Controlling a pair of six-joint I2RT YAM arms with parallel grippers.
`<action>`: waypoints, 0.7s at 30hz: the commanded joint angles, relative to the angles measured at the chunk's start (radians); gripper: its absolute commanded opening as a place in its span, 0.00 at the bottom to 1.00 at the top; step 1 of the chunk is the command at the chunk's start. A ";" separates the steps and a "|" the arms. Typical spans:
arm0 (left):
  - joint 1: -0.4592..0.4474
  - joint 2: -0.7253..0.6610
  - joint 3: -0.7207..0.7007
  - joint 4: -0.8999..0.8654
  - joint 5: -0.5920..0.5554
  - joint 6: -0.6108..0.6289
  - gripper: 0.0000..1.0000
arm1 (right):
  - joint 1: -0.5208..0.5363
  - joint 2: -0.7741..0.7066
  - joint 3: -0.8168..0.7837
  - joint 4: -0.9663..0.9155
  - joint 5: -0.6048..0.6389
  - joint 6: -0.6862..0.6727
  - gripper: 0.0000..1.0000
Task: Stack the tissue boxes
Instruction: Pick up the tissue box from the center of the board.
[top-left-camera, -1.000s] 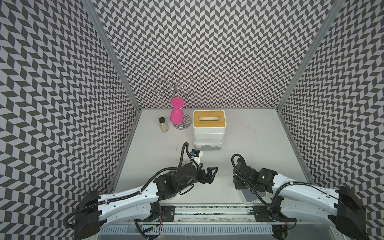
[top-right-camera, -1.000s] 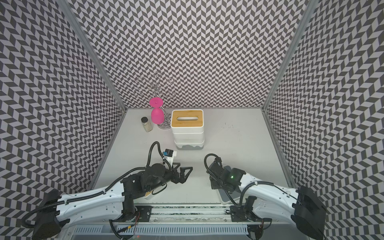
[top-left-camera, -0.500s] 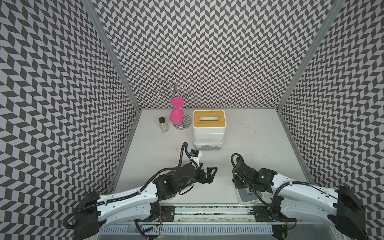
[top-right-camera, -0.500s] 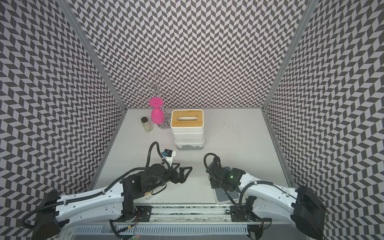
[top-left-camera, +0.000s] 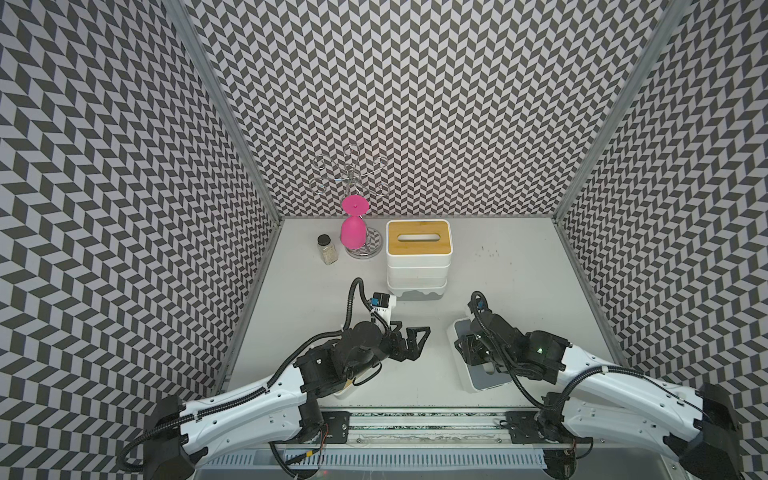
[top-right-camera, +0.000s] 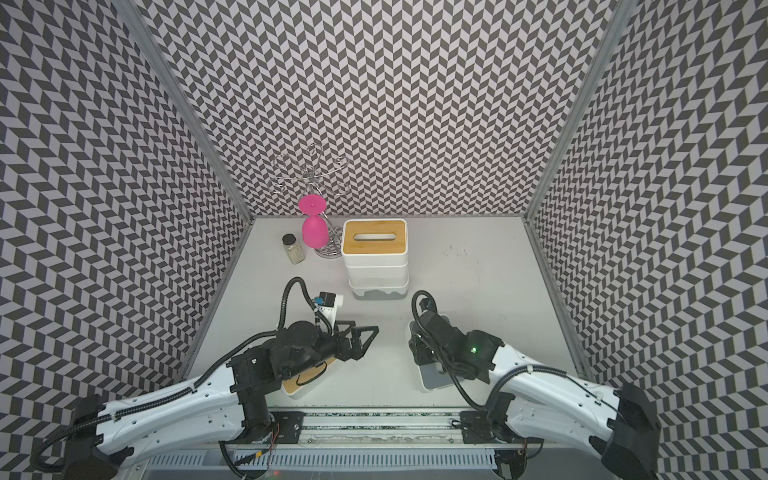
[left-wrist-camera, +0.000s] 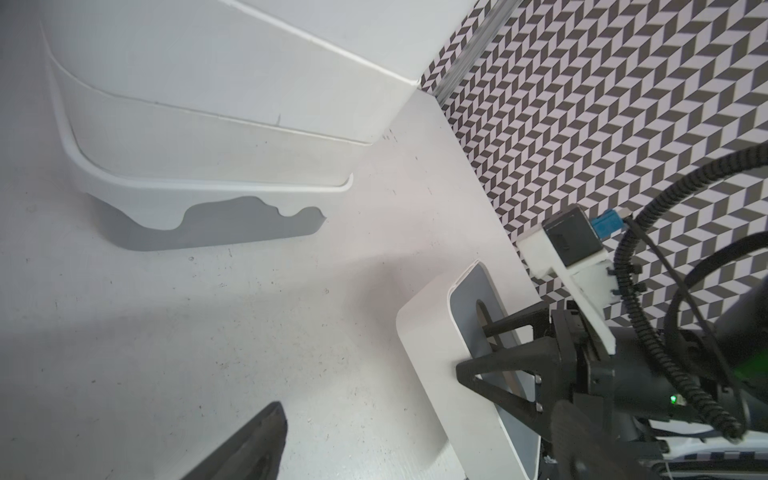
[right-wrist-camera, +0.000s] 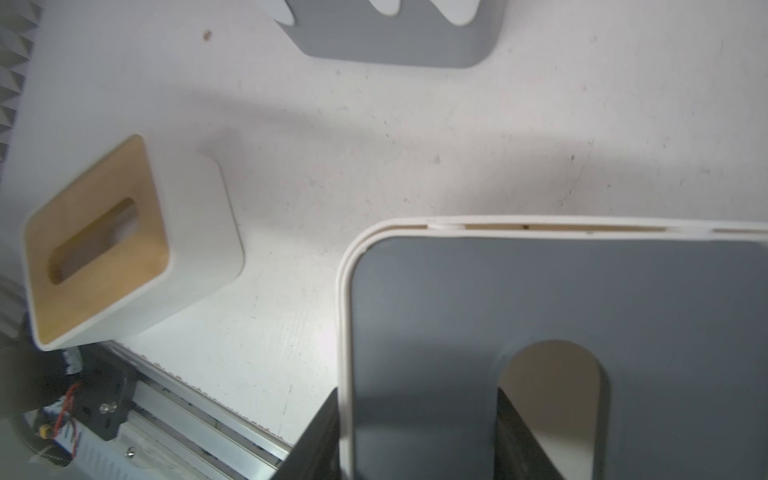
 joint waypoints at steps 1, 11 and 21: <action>0.027 -0.029 0.043 -0.029 0.039 -0.020 1.00 | 0.003 -0.027 0.054 0.082 0.009 -0.058 0.42; 0.135 0.005 0.164 -0.061 0.174 -0.049 0.99 | 0.004 -0.015 0.134 0.200 -0.029 -0.182 0.42; 0.168 0.138 0.254 0.002 0.305 -0.050 1.00 | 0.004 -0.042 0.119 0.363 -0.101 -0.293 0.42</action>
